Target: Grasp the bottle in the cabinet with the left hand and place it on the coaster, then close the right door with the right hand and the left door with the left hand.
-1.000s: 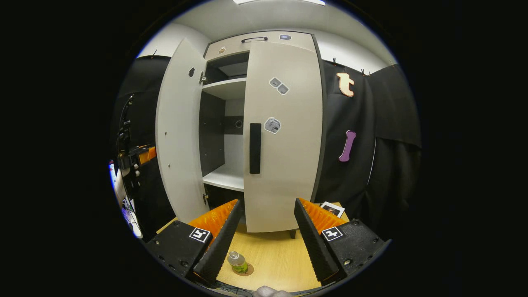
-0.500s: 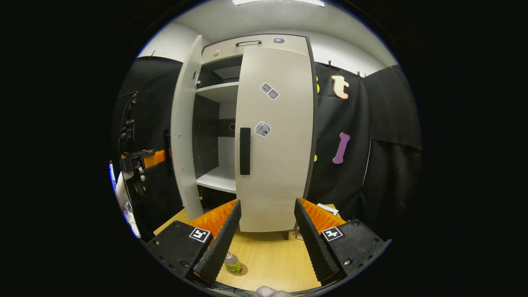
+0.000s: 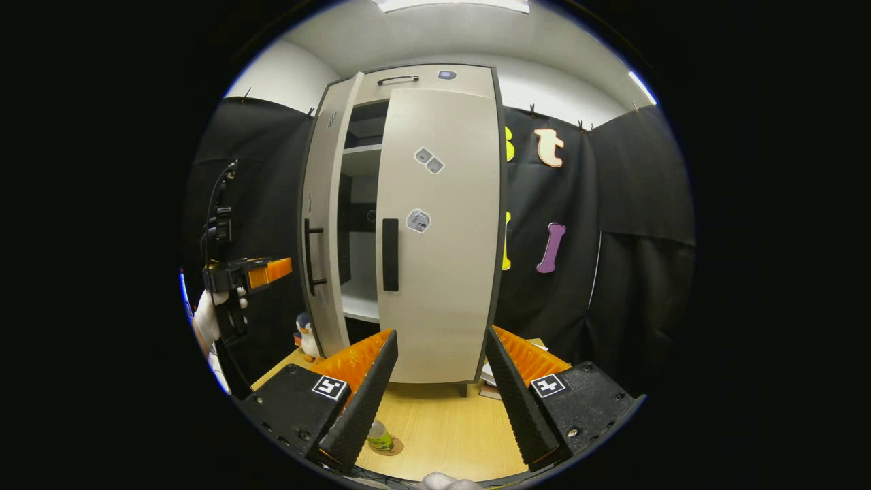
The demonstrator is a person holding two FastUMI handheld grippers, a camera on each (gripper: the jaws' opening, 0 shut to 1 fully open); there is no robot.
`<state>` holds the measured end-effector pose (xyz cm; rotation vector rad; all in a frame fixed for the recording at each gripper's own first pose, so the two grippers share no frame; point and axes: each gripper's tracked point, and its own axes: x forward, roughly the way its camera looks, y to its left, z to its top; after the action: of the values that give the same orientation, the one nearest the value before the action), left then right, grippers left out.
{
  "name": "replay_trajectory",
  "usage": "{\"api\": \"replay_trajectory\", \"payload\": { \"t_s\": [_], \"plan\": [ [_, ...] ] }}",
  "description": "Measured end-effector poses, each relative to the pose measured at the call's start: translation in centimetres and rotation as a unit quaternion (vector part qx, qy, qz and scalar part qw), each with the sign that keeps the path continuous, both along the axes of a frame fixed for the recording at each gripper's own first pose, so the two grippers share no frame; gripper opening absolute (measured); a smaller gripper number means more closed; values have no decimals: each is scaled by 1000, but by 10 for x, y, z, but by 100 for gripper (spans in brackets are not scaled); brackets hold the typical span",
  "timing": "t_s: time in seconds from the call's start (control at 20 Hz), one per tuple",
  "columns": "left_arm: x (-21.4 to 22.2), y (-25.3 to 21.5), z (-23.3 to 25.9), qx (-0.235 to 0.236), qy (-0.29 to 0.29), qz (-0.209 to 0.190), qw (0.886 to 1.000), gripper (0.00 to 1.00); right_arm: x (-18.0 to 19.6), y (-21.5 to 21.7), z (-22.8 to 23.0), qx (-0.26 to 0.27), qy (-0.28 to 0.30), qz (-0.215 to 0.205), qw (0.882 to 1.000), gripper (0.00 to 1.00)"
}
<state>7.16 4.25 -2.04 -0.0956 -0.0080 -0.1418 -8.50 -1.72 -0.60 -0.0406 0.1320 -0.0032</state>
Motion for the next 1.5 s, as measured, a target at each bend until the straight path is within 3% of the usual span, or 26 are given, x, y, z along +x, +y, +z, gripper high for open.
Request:
{"api": "replay_trajectory", "payload": {
  "t_s": [0.5, 1.0, 1.5],
  "plan": [
    [-55, -16, 12, 9, -1, -12, 1000, 94, 3, 9, 12, 7, -24, 13, 1000, 81],
    [-118, 10, -14, 21, 9, 70, 997, 94, 4, 9, 5, 10, -34, 7, 999, 81],
    [-117, -1, -16, 23, 3, 65, 998, 94, 3, 2, -4, 11, -27, -5, 1000, 81]
  ]
}}
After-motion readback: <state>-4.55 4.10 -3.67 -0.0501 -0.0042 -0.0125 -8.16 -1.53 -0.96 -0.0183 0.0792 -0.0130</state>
